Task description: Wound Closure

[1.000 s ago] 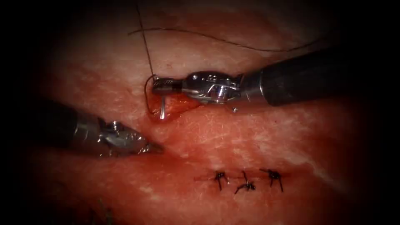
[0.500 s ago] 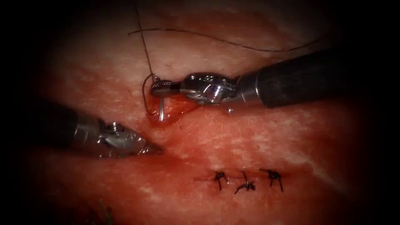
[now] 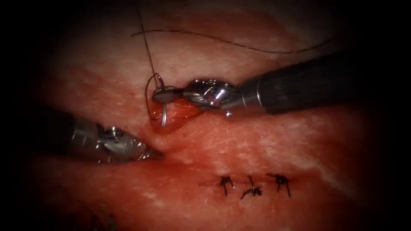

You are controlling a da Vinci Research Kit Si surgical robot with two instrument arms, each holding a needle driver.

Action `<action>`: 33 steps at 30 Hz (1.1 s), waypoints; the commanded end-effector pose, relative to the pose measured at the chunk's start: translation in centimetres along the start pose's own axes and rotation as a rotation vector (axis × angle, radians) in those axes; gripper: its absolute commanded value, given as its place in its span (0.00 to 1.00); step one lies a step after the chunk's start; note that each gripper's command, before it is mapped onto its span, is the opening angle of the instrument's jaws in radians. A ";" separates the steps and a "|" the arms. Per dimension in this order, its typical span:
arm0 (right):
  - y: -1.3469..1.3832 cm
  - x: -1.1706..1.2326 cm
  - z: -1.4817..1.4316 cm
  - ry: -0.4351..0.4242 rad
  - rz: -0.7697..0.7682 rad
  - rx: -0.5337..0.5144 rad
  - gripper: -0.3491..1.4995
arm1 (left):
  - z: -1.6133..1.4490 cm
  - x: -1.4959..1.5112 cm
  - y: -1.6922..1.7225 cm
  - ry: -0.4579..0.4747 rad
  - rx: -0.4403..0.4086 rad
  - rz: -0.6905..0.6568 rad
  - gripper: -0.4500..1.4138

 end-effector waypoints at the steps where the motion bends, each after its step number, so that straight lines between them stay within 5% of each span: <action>1: -0.03 -0.05 0.09 -0.002 0.018 0.009 0.00 | 0.09 -0.05 0.05 -0.002 -0.002 -0.001 0.00; 10: -0.10 -0.03 0.13 0.013 0.215 0.068 0.00 | 0.10 -0.06 0.05 -0.005 0.000 0.001 0.00; 33: -0.52 -0.24 0.24 -0.086 0.363 0.107 0.00 | 0.10 -0.07 0.03 -0.013 0.006 0.002 0.00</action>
